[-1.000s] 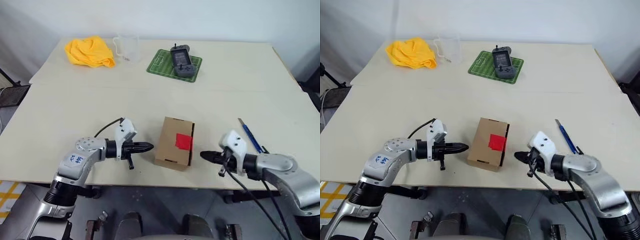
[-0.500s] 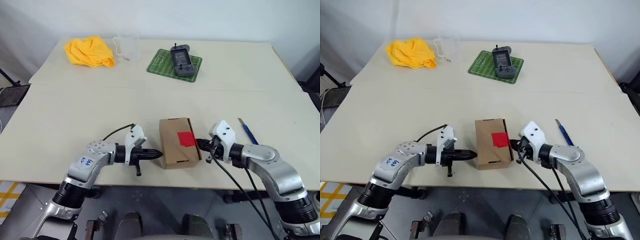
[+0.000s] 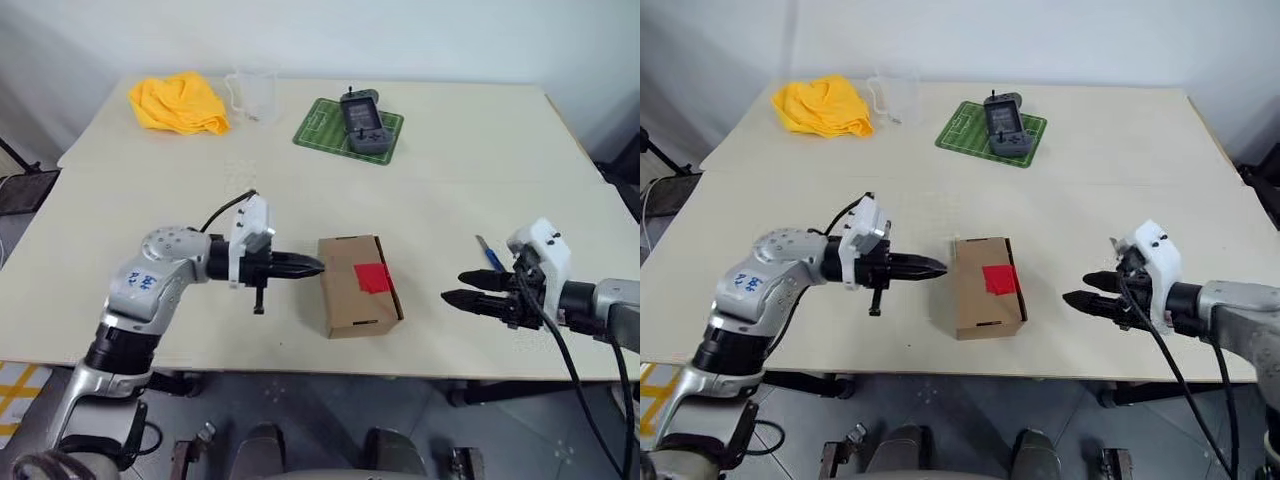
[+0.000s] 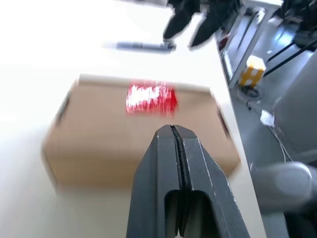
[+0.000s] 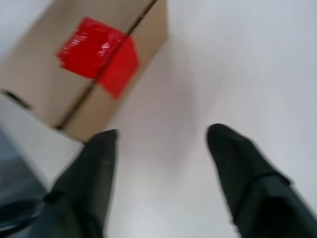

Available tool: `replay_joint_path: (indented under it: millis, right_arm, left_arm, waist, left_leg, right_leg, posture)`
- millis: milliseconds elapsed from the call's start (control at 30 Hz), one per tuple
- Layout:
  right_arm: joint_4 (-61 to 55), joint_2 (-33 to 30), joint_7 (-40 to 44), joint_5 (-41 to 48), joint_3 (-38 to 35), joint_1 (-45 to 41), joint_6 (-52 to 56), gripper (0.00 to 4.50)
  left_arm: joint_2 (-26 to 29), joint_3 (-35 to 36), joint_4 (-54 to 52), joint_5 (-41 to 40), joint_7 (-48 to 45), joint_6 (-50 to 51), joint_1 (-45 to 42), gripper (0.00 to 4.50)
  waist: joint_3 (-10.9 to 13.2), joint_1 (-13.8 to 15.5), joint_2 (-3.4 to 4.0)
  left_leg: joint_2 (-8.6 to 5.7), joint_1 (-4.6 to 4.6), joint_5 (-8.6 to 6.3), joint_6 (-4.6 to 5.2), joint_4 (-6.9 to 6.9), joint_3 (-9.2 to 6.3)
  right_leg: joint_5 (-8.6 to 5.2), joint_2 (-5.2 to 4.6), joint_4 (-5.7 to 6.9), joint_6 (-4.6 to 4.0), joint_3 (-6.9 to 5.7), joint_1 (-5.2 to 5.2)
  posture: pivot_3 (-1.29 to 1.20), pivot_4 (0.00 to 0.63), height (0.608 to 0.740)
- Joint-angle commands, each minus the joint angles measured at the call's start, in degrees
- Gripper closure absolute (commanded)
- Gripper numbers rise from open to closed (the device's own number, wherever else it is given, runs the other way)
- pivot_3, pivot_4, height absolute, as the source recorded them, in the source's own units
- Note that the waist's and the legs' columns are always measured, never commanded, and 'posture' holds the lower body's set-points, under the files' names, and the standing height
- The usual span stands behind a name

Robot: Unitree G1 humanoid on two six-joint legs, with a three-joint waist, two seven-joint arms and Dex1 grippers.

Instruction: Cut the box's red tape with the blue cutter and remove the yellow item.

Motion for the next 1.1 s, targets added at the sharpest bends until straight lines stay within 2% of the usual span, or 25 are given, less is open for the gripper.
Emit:
replay_joint_path:
  millis: [33,233,400,933,1100]
  right_arm:
    - [0.45,2.1,-7.8,8.88,0.26,-6.57,7.36,0.17]
    - [8.08,8.9,-25.44,17.05,6.36,-13.51,7.36,0.08]
    - [11.78,11.16,-32.87,16.76,10.06,-15.89,7.36,0.08]
    - [14.14,13.39,-35.85,11.3,14.21,-16.35,7.36,0.08]
    - [14.71,13.23,-36.63,6.95,16.13,-16.61,7.36,0.08]
  left_arm:
    - [-2.37,-2.52,2.97,3.31,1.18,-3.13,-2.66,4.5]
    - [-4.69,-6.8,6.44,9.42,2.48,-6.91,-4.33,4.5]
    - [-6.32,-9.19,7.02,13.03,3.9,-8.05,-4.79,4.5]
    - [-7.53,-9.62,6.96,14.12,4.77,-8.36,-3.01,4.5]
    - [-7.81,-9.77,7.27,14.24,4.6,-8.7,-2.48,4.5]
  waist:
    - [0.0,-0.16,0.0]
    - [0.01,-0.1,-0.01]
    - [0.0,0.15,-0.01]
    - [0.0,-0.08,0.0]
    - [0.0,-0.1,0.0]
  left_leg:
    - [0.0,0.01,0.0,0.0,-0.02,0.0]
    - [0.0,-0.03,0.0,0.0,-0.04,0.0]
    - [0.0,-0.09,0.0,0.0,0.01,0.0]
    - [0.0,-0.07,0.0,0.0,0.0,0.0]
    - [0.0,-0.05,0.0,0.0,0.0,0.0]
  right_leg:
    - [0.0,0.01,0.0,0.0,0.0,0.0]
    - [0.0,0.0,-0.03,0.01,-0.01,-0.03]
    - [0.01,0.0,-0.03,0.03,-0.03,-0.04]
    - [0.01,0.0,0.0,0.03,-0.02,-0.06]
    - [0.02,0.0,0.02,0.03,-0.02,-0.06]
  posture:
    - [0.0,0.15,0.74]
    - [0.0,0.15,0.74]
    - [0.0,0.15,0.74]
    - [0.0,0.15,0.74]
    - [0.0,0.15,0.74]
